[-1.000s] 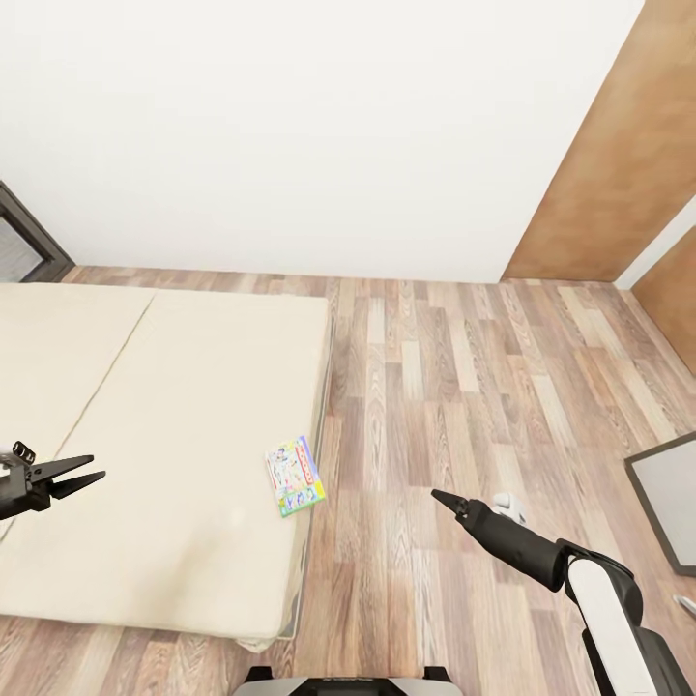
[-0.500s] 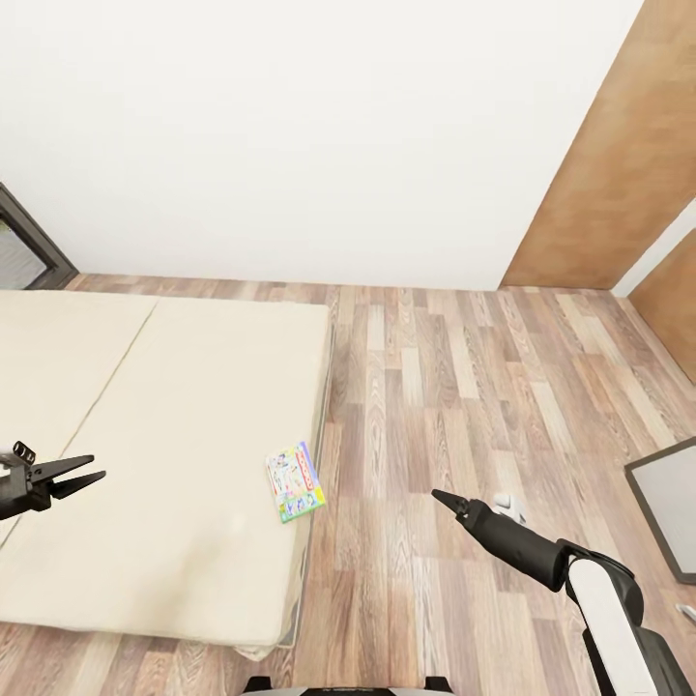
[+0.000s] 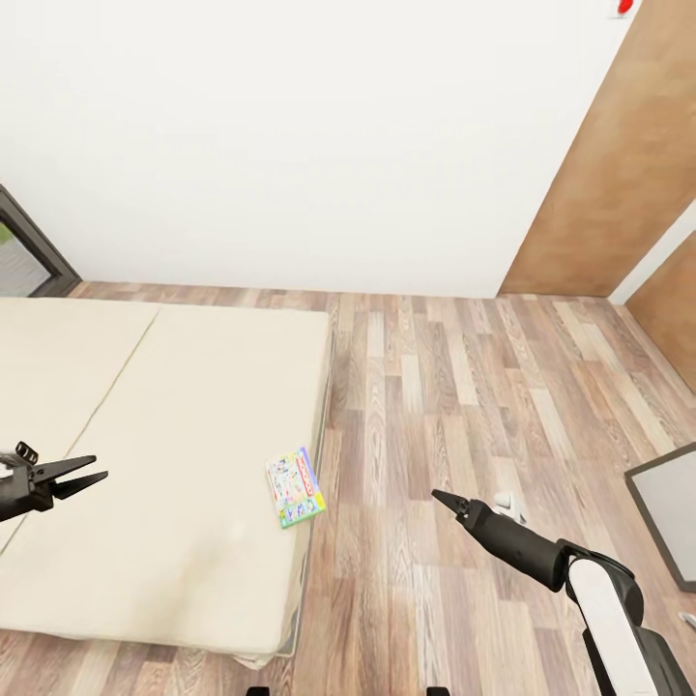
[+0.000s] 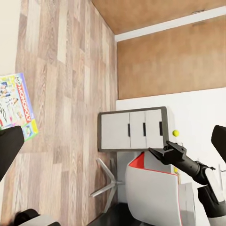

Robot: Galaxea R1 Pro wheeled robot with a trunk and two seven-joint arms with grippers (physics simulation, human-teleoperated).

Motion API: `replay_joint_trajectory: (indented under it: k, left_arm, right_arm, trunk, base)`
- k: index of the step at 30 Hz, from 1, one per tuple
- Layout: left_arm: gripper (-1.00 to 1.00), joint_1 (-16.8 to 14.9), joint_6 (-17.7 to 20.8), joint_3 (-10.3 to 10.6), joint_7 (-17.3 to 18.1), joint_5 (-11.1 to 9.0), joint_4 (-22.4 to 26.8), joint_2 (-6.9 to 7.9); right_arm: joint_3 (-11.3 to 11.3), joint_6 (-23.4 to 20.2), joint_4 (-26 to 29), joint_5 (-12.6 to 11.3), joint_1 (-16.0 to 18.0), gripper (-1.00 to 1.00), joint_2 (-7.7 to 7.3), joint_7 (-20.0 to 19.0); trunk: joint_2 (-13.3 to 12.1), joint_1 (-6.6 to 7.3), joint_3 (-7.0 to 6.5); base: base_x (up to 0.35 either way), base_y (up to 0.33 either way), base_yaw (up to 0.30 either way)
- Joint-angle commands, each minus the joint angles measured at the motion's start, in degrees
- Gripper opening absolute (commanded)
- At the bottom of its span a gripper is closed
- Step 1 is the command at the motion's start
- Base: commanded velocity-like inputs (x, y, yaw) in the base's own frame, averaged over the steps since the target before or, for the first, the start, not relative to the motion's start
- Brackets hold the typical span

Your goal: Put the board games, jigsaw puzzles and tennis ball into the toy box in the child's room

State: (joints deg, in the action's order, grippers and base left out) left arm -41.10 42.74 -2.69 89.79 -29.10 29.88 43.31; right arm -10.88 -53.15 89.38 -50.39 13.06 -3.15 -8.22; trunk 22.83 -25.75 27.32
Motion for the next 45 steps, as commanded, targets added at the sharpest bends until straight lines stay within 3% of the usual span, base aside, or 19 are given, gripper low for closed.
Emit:
replay_joint_trajectory:
  k: [1, 45]
  left_arm:
    - [1.00, -0.03, 0.60, 0.04, 0.21, -0.01, 0.00, 0.00]
    - [1.00, -0.03, 0.64, 0.05, 0.21, -0.07, 0.00, -0.71]
  right_arm:
    - [-0.10, -0.29, 0.01, 0.56, 0.04, 1.00, 0.02, -0.58]
    - [-0.26, -0.29, 0.01, 0.55, 0.04, 1.00, 0.06, -0.50]
  trunk:
    - [0.09, -0.03, -0.02]
    - [0.09, -0.03, -4.14]
  base:
    - [0.000, 0.000, 0.000]
    - [0.000, 0.000, 0.000]
